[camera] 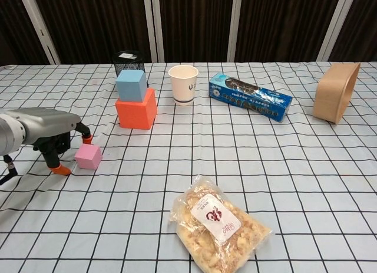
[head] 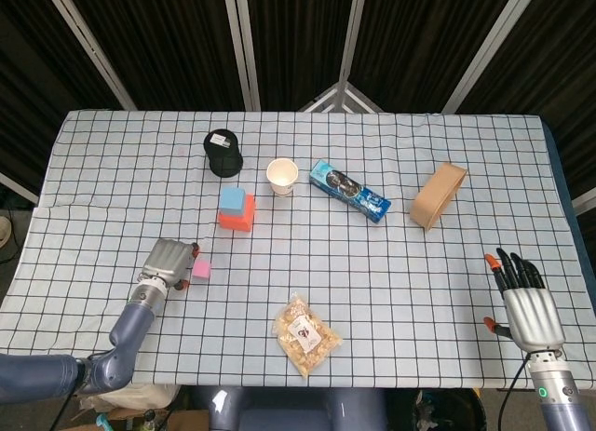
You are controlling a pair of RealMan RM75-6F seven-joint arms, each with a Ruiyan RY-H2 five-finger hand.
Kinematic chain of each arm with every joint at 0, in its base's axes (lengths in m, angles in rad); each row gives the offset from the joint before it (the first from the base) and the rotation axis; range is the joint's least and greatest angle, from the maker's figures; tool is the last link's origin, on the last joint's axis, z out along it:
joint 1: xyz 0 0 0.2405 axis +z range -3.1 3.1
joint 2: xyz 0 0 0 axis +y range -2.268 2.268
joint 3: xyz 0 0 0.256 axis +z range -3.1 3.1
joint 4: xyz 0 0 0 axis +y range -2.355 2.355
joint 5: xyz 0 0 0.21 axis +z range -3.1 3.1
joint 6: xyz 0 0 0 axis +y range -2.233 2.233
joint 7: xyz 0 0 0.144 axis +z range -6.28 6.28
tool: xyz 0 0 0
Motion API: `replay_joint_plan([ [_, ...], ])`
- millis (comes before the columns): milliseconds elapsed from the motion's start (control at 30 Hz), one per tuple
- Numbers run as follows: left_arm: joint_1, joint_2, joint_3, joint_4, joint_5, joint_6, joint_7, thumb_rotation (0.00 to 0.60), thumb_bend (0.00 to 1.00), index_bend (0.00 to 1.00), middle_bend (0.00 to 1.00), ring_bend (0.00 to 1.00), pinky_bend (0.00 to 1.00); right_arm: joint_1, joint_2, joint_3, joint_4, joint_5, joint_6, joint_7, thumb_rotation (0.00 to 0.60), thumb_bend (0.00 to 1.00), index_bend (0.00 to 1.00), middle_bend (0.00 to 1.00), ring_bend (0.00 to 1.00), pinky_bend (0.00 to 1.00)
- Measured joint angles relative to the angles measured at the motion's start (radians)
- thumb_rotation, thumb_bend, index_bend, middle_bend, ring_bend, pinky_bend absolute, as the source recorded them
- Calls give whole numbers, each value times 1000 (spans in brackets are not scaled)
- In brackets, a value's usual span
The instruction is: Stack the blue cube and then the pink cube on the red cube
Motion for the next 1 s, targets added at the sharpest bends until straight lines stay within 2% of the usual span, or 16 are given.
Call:
replay_joint_plan([
  [233,-10,35,-13,-84,-5,59,43,600,267,328,874,693,696,0,1,-2,-3,-2,0,0,600,108,0,0,0,112],
  [500,-27,58,-8,-128,-79,111,128,600,267,319,873,693,696,-1,2,-3,-6,-6,3,0,600,108,0,0,0,112],
  [1000,-29,21,-20,-101,-12,75,72,600,269,318,874,693,696,0,3,-5,-12,-3,-3,-13,600,108,0,0,0,112],
])
